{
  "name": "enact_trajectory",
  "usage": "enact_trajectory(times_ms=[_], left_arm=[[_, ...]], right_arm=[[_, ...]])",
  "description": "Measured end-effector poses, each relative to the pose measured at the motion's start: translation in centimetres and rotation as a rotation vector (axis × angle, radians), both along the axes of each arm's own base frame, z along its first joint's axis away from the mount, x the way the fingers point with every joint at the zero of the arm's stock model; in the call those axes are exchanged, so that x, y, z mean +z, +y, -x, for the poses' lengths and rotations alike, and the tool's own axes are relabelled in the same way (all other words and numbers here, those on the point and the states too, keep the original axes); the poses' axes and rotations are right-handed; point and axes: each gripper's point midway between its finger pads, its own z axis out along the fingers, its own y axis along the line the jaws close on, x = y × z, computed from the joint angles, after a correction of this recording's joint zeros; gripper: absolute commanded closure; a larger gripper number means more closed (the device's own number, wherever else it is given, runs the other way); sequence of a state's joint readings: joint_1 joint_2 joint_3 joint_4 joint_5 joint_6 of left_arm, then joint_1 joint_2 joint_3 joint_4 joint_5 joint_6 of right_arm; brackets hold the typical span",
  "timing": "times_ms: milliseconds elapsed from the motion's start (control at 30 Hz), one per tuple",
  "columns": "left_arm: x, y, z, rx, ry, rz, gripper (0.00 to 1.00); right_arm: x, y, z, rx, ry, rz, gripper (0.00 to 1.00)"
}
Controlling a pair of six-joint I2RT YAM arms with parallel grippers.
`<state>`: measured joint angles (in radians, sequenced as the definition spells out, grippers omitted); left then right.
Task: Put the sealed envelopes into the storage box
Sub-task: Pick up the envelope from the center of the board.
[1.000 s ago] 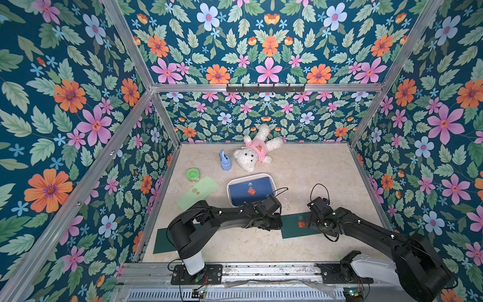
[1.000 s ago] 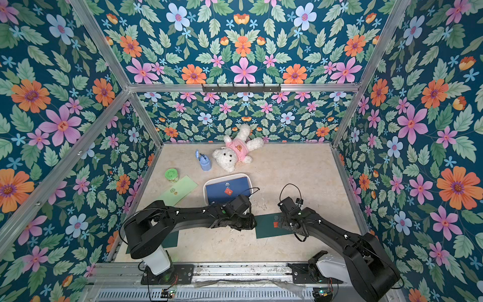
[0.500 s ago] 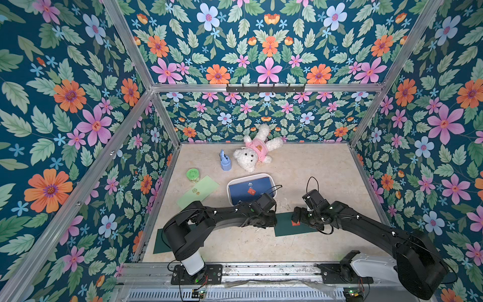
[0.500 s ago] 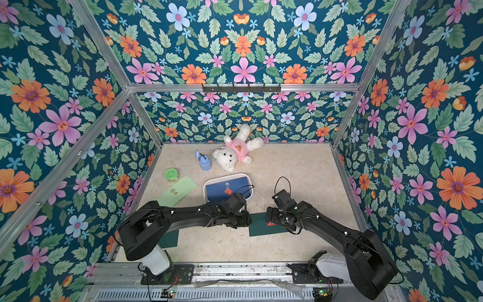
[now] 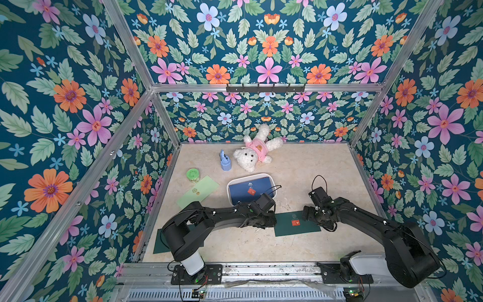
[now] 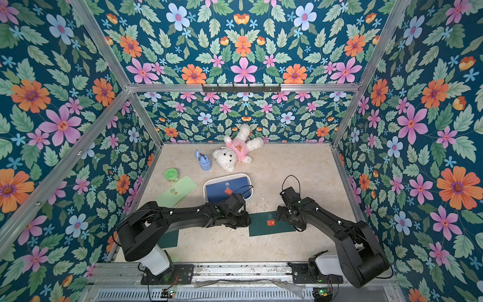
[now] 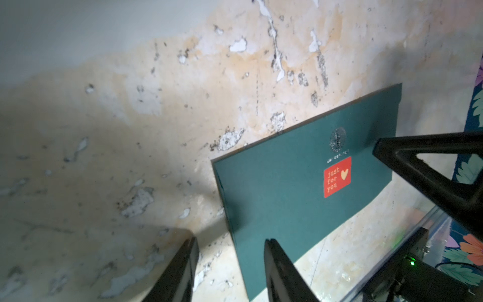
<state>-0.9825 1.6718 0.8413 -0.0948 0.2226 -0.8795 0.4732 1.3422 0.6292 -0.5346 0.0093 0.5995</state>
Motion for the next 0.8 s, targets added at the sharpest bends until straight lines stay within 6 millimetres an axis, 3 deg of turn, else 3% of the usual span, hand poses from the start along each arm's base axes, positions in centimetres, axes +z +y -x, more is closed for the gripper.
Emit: enact_trajectory(times_ms=[333, 633, 800], left_arm=[[-0.1, -1.6, -0.2, -0.021, 0.004, 0.063, 0.51], [-0.1, -2.4, -0.4, -0.032, -0.002, 0.093, 0.51], [-0.1, -2.7, -0.5, -0.041, -0.007, 0.097, 0.51]], right_arm=[[-0.5, 0.5, 0.9, 0.093, -0.029, 0.018, 0.01], [-0.2, 2.6, 0.5, 0.155, -0.1, -0.026, 0.01], [0.3, 4.7, 0.4, 0.199, -0.119, -0.106, 0.01]])
